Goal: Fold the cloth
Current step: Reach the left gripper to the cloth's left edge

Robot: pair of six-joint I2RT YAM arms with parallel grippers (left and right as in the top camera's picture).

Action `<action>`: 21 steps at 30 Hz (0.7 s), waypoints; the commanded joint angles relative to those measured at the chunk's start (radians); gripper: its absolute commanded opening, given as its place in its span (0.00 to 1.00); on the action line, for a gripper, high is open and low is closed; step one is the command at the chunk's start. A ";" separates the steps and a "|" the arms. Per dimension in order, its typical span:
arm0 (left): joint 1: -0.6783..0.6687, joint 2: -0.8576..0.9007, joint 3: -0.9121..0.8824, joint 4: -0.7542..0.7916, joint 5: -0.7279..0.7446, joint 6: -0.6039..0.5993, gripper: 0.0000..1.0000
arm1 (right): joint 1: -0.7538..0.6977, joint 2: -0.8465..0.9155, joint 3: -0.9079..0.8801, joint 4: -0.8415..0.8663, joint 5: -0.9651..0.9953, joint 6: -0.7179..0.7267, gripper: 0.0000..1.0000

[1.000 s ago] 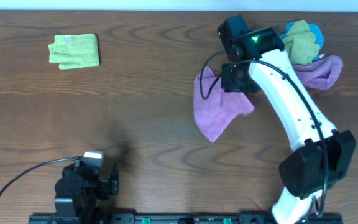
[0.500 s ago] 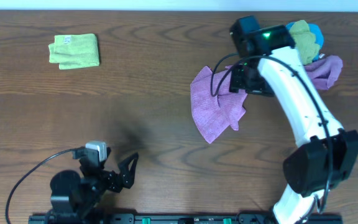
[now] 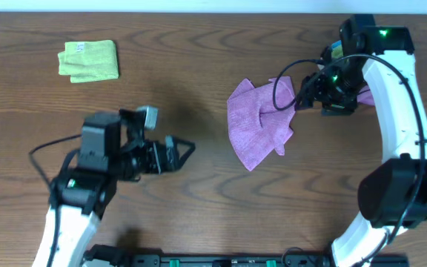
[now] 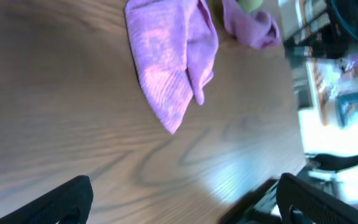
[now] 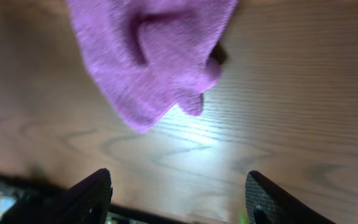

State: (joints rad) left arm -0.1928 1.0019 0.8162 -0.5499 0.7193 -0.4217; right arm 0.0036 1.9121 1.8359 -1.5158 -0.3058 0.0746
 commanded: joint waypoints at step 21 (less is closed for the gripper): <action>-0.254 0.520 0.013 0.597 0.011 -0.687 0.95 | -0.029 0.001 -0.629 0.428 -0.227 -0.035 0.65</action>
State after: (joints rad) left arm -0.4320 1.5074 0.8162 0.0376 0.7471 -1.0527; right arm -0.0208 1.9121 1.2381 -1.1091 -0.4927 0.0147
